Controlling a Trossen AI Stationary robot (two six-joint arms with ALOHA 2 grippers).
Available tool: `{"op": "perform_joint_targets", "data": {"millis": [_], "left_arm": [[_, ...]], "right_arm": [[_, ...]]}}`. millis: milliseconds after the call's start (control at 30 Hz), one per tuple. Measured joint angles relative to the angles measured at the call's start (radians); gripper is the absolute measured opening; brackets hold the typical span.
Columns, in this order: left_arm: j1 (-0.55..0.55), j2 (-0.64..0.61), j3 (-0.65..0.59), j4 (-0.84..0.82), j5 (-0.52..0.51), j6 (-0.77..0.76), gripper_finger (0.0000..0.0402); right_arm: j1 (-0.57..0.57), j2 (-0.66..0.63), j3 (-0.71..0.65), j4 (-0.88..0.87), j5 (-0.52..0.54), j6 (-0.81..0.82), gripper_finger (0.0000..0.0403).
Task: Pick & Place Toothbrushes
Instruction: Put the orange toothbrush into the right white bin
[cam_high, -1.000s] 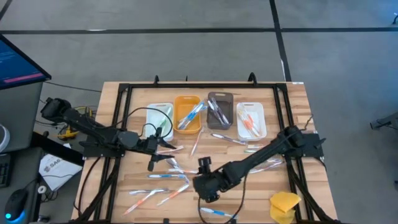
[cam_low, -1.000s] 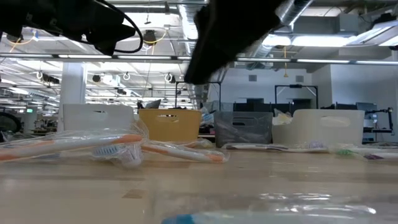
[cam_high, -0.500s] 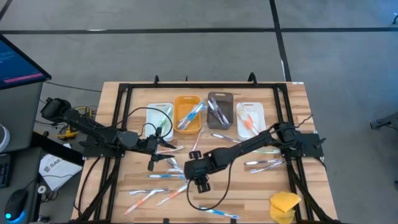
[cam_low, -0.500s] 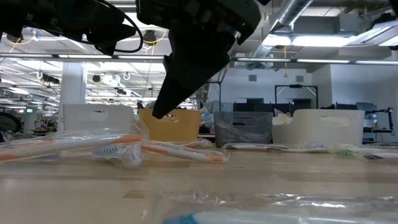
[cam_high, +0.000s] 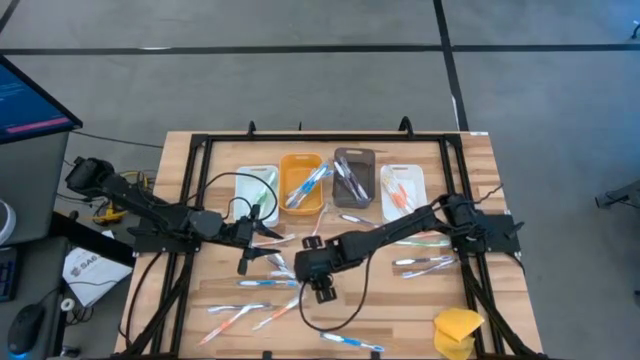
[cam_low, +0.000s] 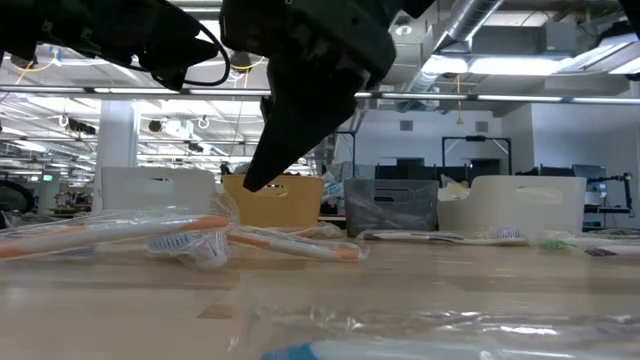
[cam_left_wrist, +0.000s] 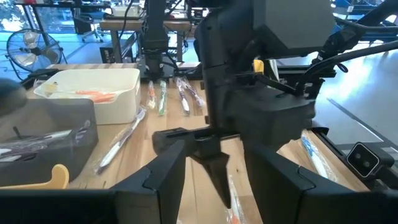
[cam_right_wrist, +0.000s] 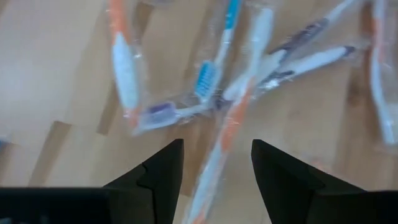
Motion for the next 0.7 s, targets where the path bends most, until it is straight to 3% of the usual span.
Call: {"op": "perform_joint_targets", "data": {"millis": [333,700], "left_arm": [[0.000,0.000,0.000,-0.001,0.000,-0.003,0.0160],[0.000,0.000,0.000,0.000,0.002,-0.003,0.0160]], "right_arm": [[0.011,0.001,0.000,-0.066,0.058,0.198,0.0178],[0.008,0.034,0.004,-0.011,0.126,0.266,0.0178]]}}
